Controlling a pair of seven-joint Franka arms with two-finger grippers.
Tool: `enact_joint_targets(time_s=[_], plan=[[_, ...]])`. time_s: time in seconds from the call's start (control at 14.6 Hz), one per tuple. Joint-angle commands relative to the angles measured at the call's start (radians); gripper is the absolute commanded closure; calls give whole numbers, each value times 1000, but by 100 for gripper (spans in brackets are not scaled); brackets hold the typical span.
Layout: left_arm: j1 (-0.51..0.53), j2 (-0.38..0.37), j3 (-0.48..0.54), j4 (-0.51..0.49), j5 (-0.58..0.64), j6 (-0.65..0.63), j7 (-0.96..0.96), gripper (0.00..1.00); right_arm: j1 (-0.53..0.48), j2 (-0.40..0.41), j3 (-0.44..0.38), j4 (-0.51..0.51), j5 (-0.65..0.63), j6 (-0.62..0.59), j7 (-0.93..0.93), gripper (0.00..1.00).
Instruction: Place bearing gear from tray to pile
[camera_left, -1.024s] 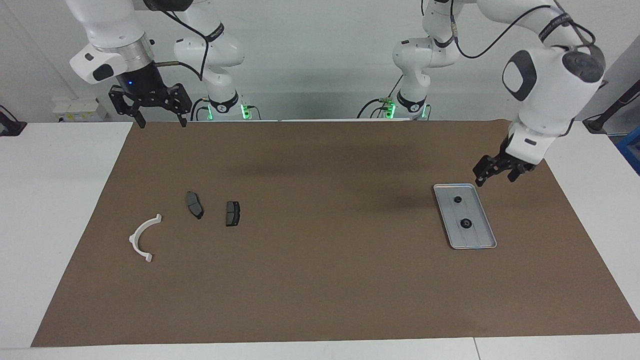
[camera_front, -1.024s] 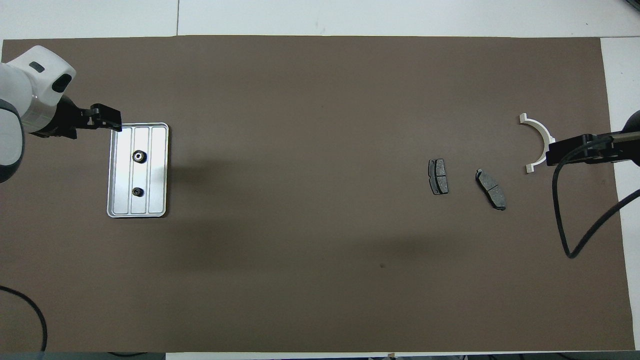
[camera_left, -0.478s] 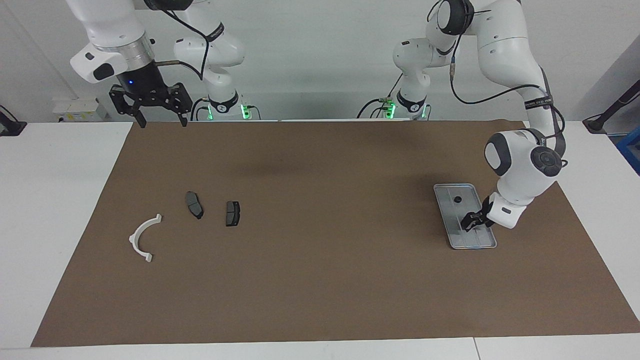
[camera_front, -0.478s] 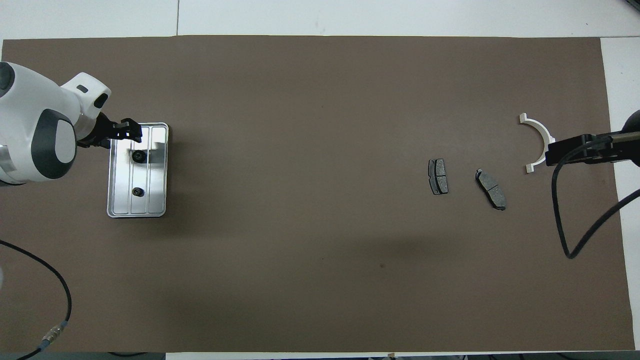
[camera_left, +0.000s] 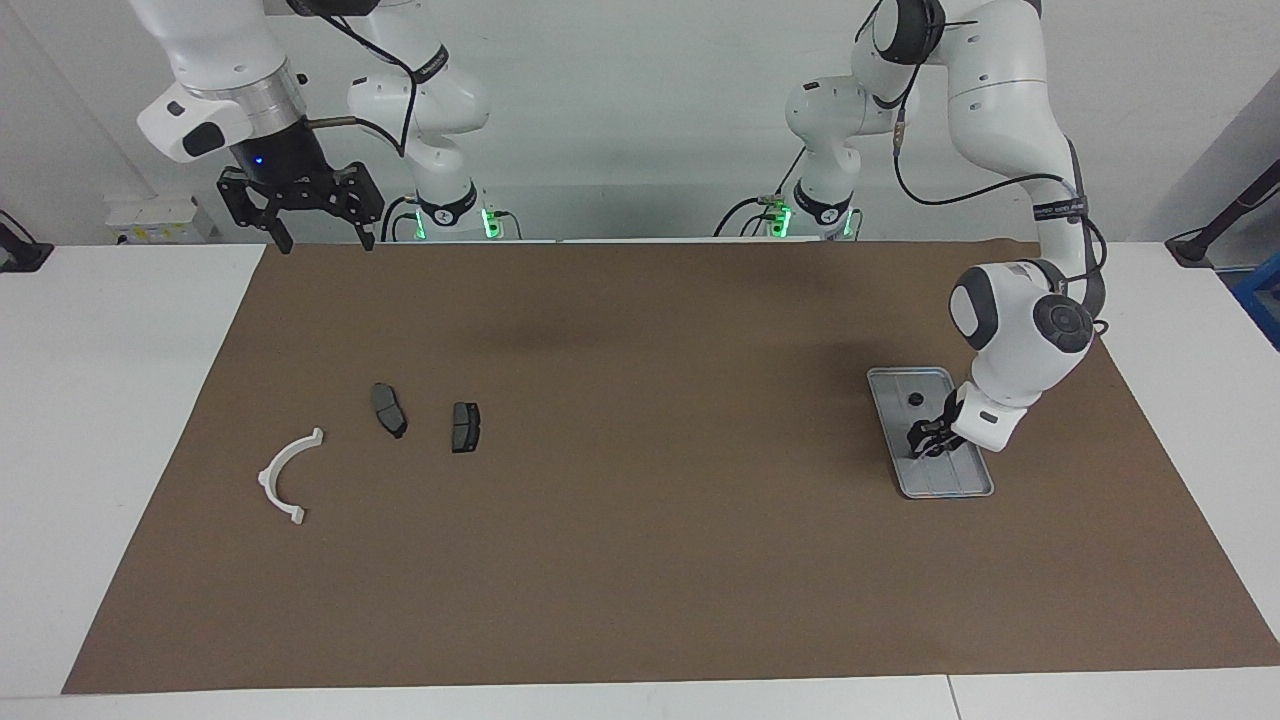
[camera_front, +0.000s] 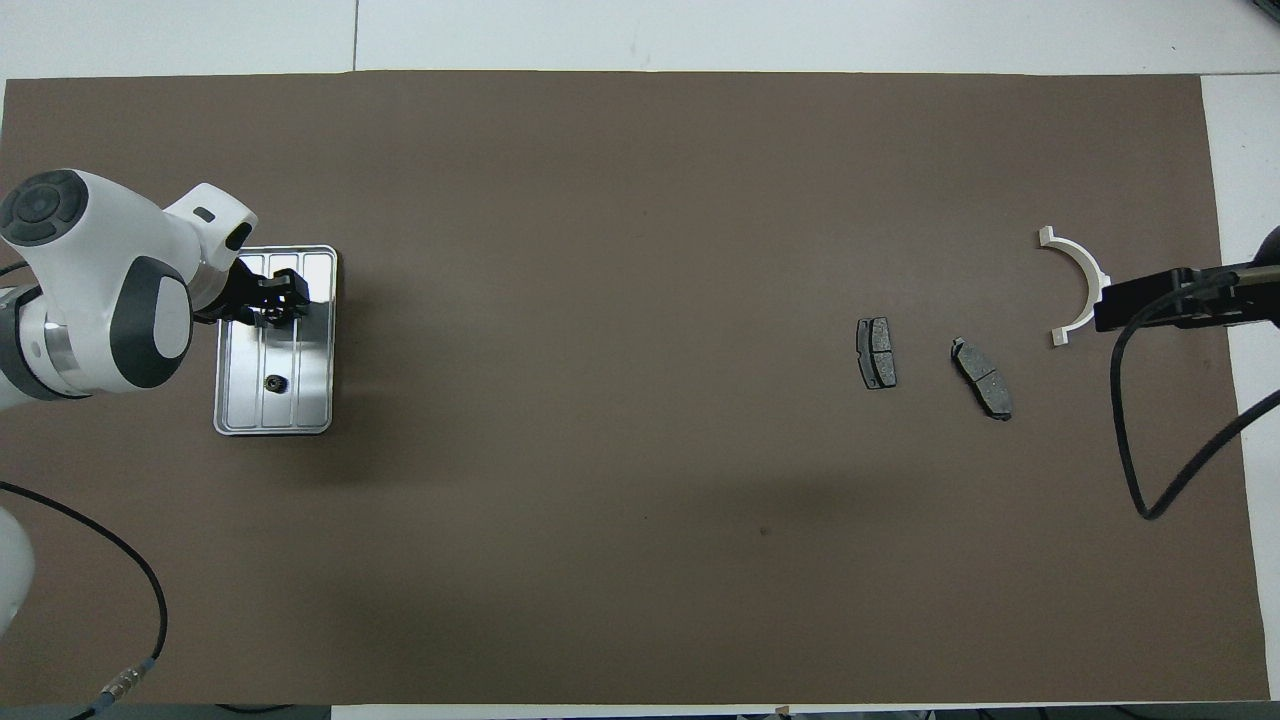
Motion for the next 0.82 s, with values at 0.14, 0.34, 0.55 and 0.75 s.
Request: enact_joint_targets(time_s=[0.14,0.34,0.55,0.75], plan=[[-10,-45,6,-53,15,16,-21,75,-19,-11,0,-10,19,11,8,0],[-19,-39,3,-2,-10,-35,-26,100,-20,-13,0,-10,18,10,7,0],[-171,33,8,266,-45,-257,-299,100,-28,-13,-3,-10,18,11,5,0],[-370,61,11,330,-47,-262,-618,100,-31,-13,-3,-10,19,11,5,0]])
